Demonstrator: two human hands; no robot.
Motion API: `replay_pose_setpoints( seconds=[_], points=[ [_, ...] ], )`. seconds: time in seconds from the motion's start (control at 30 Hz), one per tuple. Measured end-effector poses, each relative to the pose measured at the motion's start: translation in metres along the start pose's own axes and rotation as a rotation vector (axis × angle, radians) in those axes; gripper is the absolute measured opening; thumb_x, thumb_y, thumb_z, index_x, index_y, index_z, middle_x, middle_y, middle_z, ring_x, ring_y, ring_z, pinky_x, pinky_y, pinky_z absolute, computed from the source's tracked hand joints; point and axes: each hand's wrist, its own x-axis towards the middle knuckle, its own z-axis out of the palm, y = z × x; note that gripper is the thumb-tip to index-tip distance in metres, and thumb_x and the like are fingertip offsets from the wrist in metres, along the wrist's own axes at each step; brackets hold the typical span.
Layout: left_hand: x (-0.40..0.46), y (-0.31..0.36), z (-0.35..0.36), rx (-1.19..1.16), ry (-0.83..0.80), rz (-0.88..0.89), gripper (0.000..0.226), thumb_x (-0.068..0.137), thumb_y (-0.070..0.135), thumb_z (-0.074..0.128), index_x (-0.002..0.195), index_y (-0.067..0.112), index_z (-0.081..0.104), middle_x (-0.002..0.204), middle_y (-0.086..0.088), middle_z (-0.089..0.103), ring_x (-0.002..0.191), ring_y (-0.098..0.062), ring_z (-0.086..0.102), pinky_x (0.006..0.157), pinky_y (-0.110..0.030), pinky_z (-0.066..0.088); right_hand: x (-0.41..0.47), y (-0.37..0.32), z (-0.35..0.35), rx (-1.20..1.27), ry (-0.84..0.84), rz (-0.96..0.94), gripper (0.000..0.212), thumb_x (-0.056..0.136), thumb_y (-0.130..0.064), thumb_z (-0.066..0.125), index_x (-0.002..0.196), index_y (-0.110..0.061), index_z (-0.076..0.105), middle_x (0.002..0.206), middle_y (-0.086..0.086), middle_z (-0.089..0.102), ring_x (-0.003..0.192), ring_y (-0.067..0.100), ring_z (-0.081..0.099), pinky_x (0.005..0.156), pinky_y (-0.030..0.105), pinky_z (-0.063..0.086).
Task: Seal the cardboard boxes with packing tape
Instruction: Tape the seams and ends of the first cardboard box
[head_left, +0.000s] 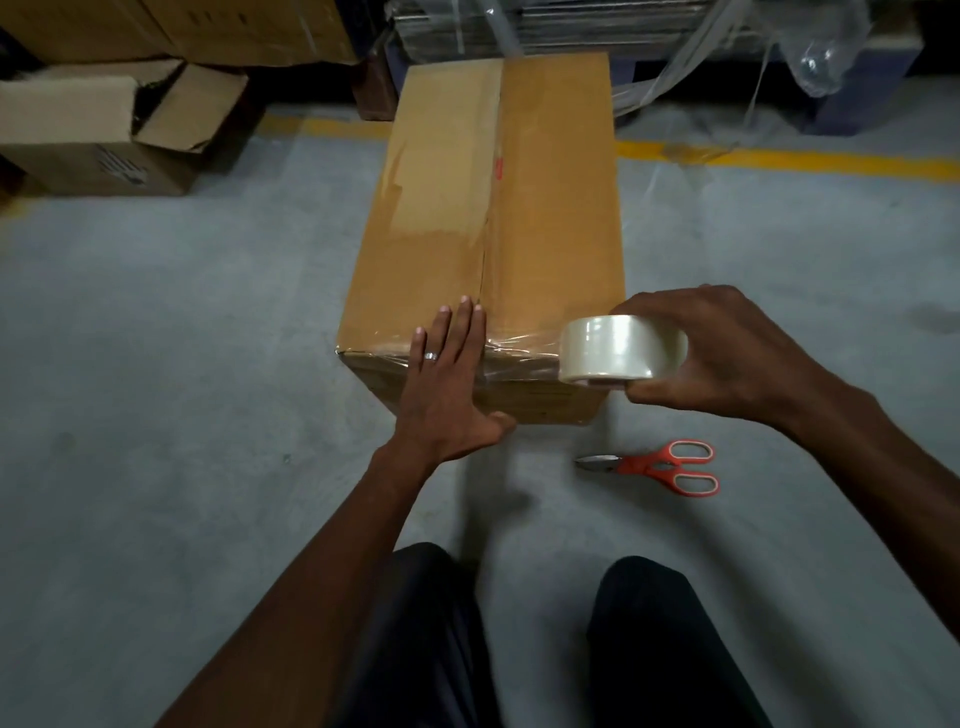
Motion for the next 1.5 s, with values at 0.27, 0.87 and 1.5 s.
replay_pose_setpoints(
  seconds=[0.27,0.87,1.5],
  points=[
    [0.001,0.007,0.005,0.006,0.06,-0.038,0.127,0.06,0.074,0.039,0.165,0.014,0.001,0.173,-0.005,-0.006,0.159,-0.027,-0.009,0.126,-0.045,-0.007,-0.036,0.035,-0.031,-0.06,0.043,0.185,0.062,0.057,-0.078,0.075,0.102,-0.035,0.067,0.087,-0.014,0.072,0.081,0.014,0.069,0.07,0.038,0.056],
    [0.001,0.009,0.02,0.065,0.181,-0.026,0.124,0.064,0.066,0.057,0.165,0.016,0.005,0.172,-0.012,-0.003,0.158,-0.036,-0.005,0.126,-0.057,0.001,-0.042,0.09,0.024,-0.009,0.097,0.172,0.054,0.064,-0.059,0.067,0.108,-0.027,0.068,0.096,-0.003,0.072,0.086,0.024,0.069,0.074,0.043,0.056],
    [0.056,0.081,0.039,0.147,0.257,0.488,0.055,0.104,0.021,0.038,0.158,0.012,0.034,0.166,-0.006,0.032,0.155,-0.032,0.026,0.124,-0.05,0.026,-0.018,0.031,0.058,-0.067,0.397,-0.035,0.022,0.09,-0.029,0.072,0.108,-0.018,0.073,0.107,0.0,0.068,0.1,0.025,0.06,0.086,0.041,0.049]
  ],
)
